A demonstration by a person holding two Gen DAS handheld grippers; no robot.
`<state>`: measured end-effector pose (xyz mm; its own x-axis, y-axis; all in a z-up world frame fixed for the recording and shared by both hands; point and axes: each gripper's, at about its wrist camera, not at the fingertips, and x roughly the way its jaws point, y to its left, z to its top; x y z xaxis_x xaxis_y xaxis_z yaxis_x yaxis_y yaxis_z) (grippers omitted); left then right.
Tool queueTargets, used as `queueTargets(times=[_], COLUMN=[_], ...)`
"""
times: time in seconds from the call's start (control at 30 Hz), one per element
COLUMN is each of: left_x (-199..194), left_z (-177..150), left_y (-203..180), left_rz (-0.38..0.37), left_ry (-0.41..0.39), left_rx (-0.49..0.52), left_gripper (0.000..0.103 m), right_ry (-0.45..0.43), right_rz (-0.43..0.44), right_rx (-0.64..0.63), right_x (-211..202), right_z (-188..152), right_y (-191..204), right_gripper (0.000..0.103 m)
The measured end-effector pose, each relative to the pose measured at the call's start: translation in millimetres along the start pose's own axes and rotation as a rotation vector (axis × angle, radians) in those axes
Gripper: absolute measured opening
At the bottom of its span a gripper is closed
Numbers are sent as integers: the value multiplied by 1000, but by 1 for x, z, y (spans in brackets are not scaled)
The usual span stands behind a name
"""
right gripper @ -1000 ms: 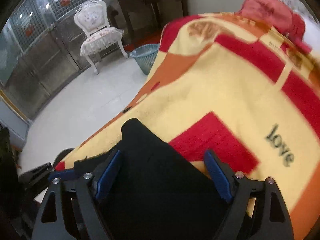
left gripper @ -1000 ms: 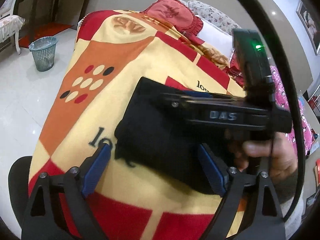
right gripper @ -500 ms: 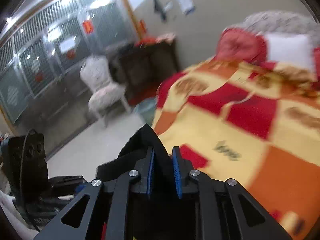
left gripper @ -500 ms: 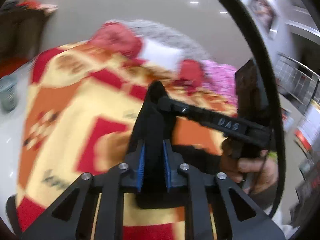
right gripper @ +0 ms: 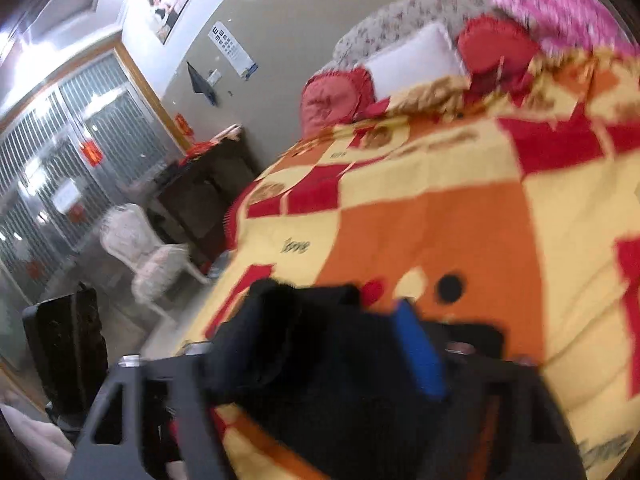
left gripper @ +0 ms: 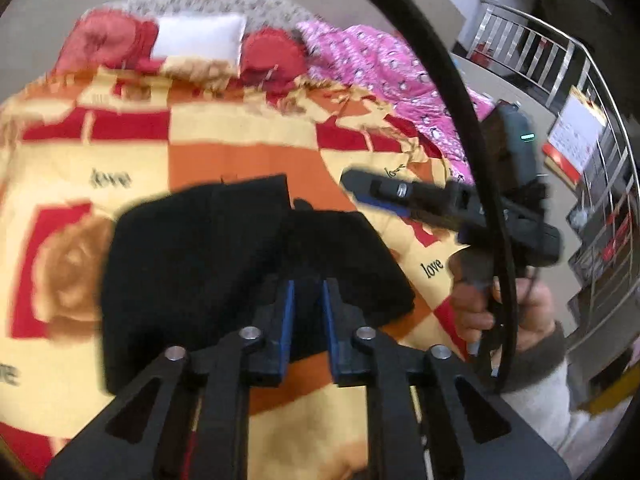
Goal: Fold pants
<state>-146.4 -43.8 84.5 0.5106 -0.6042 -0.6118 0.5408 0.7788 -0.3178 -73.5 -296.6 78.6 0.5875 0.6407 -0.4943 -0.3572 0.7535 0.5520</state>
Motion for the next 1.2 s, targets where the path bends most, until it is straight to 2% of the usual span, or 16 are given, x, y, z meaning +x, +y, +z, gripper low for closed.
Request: queueTargets(times=[0.1, 0.2, 0.3, 0.37, 0.4, 0.5, 0.63, 0.73, 0.8, 0.87, 0.9, 0.97, 1.0, 1.07, 1.13, 1.2], left_x=[-24, -35, -28, -13, -3, 8, -7, -17, -13, 2, 12, 34, 46, 54, 48, 40], left_z=[-3, -6, -13, -19, -23, -26, -15, -2, 3, 6, 6, 2, -2, -5, -3, 4], left_y=[6, 29, 54, 63, 68, 69, 53, 37, 32, 31, 31, 31, 31, 31, 29, 24], left_rz=[66, 125, 197, 198, 200, 225, 153, 161, 159, 174, 171, 162, 171, 180, 193, 226], left_ry=[-20, -42, -41, -16, 7, 16, -21, -78, -87, -73, -57, 5, 50, 78, 68, 36], left_rx=[51, 25, -46, -88, -112, -129, -109, -53, -43, -45, -46, -50, -50, -49, -30, 4], left_gripper=[36, 39, 42, 42, 42, 43, 43, 46, 53, 54, 54, 54, 54, 54, 54, 54], right_ry=[34, 71, 118, 144, 156, 147, 67, -5, -31, -27, 6, 86, 114, 89, 46, 13], right_rz=[50, 63, 72, 69, 48, 8, -13, -67, -131, -219, -258, -380, -431, -417, -475, -493], right_rx=[-14, 8, 23, 0, -16, -74, -133, -154, -160, -138, -132, -128, -128, -117, -148, -151], right_x=[9, 29, 59, 76, 88, 96, 55, 12, -13, -27, -24, -9, -3, -12, -30, -44], right_z=[-5, -9, -16, -24, -28, -31, -15, -5, -4, -9, -14, -25, -30, -32, -29, -25], right_y=[3, 14, 24, 34, 41, 55, 60, 52, 40, 20, 10, -8, -16, -15, -6, 3], right_gripper=[78, 82, 78, 42, 17, 12, 11, 11, 11, 12, 16, 32, 32, 34, 39, 39])
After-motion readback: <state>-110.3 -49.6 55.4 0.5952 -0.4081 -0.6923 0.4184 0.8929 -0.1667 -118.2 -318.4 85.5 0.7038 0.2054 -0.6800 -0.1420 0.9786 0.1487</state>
